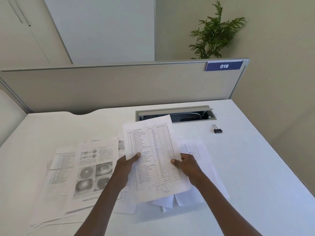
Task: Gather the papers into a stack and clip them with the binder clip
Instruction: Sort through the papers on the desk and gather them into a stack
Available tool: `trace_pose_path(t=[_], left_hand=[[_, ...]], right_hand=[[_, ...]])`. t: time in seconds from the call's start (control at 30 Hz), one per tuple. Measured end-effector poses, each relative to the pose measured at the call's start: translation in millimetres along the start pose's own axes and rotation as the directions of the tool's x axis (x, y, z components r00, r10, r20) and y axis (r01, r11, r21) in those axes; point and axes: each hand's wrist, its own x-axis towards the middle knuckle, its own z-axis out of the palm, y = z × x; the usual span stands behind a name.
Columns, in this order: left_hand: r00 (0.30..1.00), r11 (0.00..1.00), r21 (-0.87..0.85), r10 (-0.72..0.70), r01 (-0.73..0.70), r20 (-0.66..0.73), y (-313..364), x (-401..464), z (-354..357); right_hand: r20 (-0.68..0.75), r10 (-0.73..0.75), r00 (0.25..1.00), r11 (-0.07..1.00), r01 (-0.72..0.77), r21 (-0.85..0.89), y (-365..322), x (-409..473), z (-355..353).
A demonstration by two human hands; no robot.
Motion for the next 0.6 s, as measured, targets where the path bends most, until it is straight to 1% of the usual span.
trace_pose_path(t=[0.07,0.17,0.23,0.3,0.43,0.5,0.6], left_hand=[[0.999,1.0,-0.023,0.006,-0.005,0.033,-5.8,-3.1,-0.8],[1.0,1.0,-0.015,0.022,-0.022,-0.002,-16.8,-4.4,-2.5],[0.999,0.999,-0.006,0.037,-0.037,-0.022,-20.1,-5.3,-3.7],[0.997,0.999,0.005,0.041,-0.041,-0.064,-20.0,-8.6,-2.9],[0.994,0.999,0.022,0.034,-0.032,-0.106,-23.4,-8.7,-7.0],[0.993,0.999,0.029,0.016,-0.012,-0.12,-25.6,-7.3,-11.6],[0.99,0.999,0.048,0.002,0.005,-0.139,-27.6,-5.8,-17.3]], right_hand=[[0.027,-0.007,1.0,1.0,0.007,0.003,1.8,-2.9,0.3],[-0.009,-0.009,1.0,0.999,0.008,-0.031,2.9,-5.2,-2.9],[-0.116,-0.001,0.993,0.99,-0.015,-0.138,8.4,0.0,-8.9],[-0.232,0.016,0.973,0.962,-0.078,-0.261,15.6,2.9,-19.1],[-0.35,-0.039,0.936,0.859,-0.148,-0.49,36.1,6.4,-40.7],[-0.414,-0.033,0.91,0.783,-0.234,-0.576,43.3,6.1,-48.5],[-0.514,0.005,0.858,0.689,-0.376,-0.62,50.5,4.8,-56.1]])
